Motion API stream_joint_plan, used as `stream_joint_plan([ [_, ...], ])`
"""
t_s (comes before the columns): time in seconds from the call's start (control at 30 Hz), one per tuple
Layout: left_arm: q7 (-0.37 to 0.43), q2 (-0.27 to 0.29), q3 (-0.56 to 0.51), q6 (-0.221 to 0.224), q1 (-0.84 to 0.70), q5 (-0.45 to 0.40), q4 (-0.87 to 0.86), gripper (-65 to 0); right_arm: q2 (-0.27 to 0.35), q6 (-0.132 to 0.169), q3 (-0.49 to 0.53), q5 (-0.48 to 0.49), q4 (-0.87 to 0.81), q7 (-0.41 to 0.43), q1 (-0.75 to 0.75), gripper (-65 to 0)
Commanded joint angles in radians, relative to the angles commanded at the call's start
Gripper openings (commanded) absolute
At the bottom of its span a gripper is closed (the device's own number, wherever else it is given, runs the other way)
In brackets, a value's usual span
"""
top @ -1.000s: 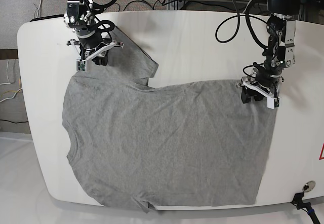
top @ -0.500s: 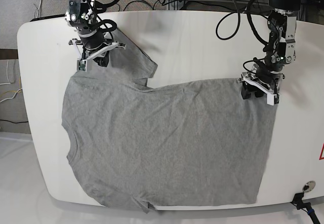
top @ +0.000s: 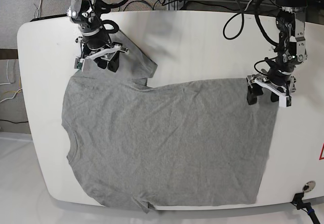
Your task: Fold the T-shirt properly
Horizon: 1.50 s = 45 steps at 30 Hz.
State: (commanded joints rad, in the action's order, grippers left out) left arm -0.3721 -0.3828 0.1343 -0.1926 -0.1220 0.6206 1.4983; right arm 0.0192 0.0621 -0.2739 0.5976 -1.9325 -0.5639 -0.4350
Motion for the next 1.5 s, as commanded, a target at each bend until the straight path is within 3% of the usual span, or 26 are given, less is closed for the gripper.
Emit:
stream_joint_plan([
  [0.17, 0.0, -0.02, 0.08, -0.025, -0.068, 0.003, 0.037, -10.7, 0.0, 0.0, -0.071, 0.147, -0.002, -0.002, -0.04, -33.9],
  [0.4, 0.0, -0.02, 0.222, -0.104, -0.138, 0.003, 0.034, -10.7, 0.032, 0.0, -0.124, 0.307, -0.002, -0.002, -0.133, -33.8],
  [0.57, 0.0, -0.02, 0.265, -0.11, -0.166, 0.003, 0.031, -10.6, 0.052, 0.0, -0.126, 0.381, 0.003, -0.002, -0.195, -33.7],
  [0.77, 0.0, -0.018, 0.285, -0.11, -0.18, 0.005, 0.031, -10.6, 0.049, 0.0, -0.12, 0.388, 0.008, -0.005, -0.252, -33.7],
  [0.93, 0.0, -0.017, 0.285, -0.11, -0.183, 0.005, 0.029, -10.6, 0.046, 0.0, -0.12, 0.391, 0.017, -0.068, -0.264, -33.9],
  [1.5, 0.0, -0.014, 0.285, -0.11, -0.195, 0.005, 0.029, -10.6, 0.018, -0.002, -0.097, 0.388, 0.101, -0.18, -0.158, -33.9],
])
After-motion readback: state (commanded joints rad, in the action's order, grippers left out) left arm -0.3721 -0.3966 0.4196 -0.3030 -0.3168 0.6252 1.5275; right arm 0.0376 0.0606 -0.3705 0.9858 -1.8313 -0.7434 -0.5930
